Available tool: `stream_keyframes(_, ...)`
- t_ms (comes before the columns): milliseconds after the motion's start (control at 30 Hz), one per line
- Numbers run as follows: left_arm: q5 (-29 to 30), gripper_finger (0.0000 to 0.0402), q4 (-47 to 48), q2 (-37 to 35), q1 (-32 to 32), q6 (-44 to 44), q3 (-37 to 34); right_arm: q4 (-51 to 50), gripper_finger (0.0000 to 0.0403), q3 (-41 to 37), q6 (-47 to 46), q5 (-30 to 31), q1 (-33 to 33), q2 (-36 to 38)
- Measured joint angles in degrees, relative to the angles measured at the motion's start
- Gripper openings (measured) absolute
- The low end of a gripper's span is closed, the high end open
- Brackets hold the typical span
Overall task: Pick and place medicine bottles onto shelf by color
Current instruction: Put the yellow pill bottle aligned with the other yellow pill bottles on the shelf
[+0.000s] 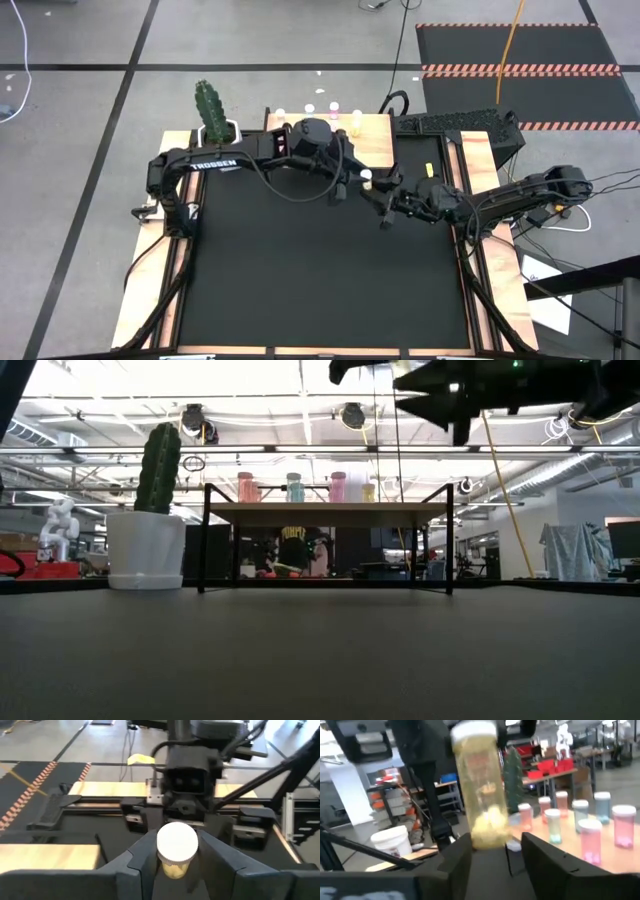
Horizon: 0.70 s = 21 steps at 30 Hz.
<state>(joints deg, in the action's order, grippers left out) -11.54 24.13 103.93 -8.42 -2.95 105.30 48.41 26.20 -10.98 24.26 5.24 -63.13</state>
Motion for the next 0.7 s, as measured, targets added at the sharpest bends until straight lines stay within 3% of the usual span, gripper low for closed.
stream_keyframes(333, 5.5, 0.0118, -1.7, 1.2, -7.6, -6.8, 0.0, -12.7, 0.0276, 0.0, -10.7, 2.8, 0.0, 0.0)
stream_keyframes(700, 4.8, 0.0126, -2.8, 11.1, -12.7, -8.8, -0.1, -19.4, 0.0289, -0.1, -17.8, 2.8, 1.2, 0.0)
